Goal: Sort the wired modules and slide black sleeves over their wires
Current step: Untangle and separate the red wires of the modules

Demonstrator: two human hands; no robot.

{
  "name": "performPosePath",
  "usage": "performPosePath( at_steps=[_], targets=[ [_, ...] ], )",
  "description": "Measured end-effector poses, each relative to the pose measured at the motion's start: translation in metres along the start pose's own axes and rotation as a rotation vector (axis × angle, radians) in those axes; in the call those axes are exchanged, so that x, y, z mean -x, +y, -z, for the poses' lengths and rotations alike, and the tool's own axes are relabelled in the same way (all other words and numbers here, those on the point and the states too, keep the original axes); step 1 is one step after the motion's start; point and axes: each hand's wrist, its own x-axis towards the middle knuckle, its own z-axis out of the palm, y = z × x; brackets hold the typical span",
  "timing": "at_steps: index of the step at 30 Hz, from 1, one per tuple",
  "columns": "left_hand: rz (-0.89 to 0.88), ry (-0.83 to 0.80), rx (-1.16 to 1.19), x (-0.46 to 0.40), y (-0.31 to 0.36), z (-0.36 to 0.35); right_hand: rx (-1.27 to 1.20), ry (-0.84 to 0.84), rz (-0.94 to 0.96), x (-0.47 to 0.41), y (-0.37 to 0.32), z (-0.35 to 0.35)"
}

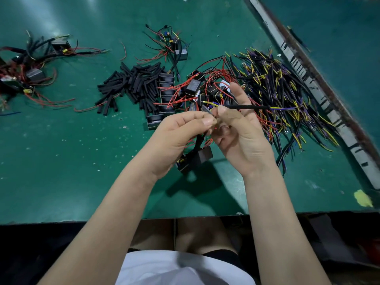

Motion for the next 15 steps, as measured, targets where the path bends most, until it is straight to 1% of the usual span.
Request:
performPosePath(
  at_steps=[2,3,6,8,10,13,15],
  targets=[
    [-0.002,0.027,0.094,0.0,-0.001,-0.003,-0.036,0.029,0.022,0.001,0.004,-0.006],
    [0.009,0.056,0.143,-0.001,-0.002,-0.005,-0.045,0.066,0.063,0.002,0.007,-0.009],
    [0.063,0.139,0.274,-0.002,-0.005,-0.011,0.038,0.195,0.263,0.004,0.018,-0.015],
    [0.059,0.229,0.279,-0.003,-0.006,-0.016,0.126,0.251,0.376,0.007,0.023,-0.018],
    [0.07,0.339,0.278,-0.003,-0.008,-0.02,0.18,0.276,0.448,0.009,0.025,-0.021],
    [0.104,0.475,0.247,-0.004,-0.008,-0.027,0.234,0.289,0.5,0.01,0.024,-0.024],
    [0.117,0.54,0.287,-0.003,-0.007,-0.034,0.253,0.318,0.522,0.011,0.024,-0.026]
  ],
)
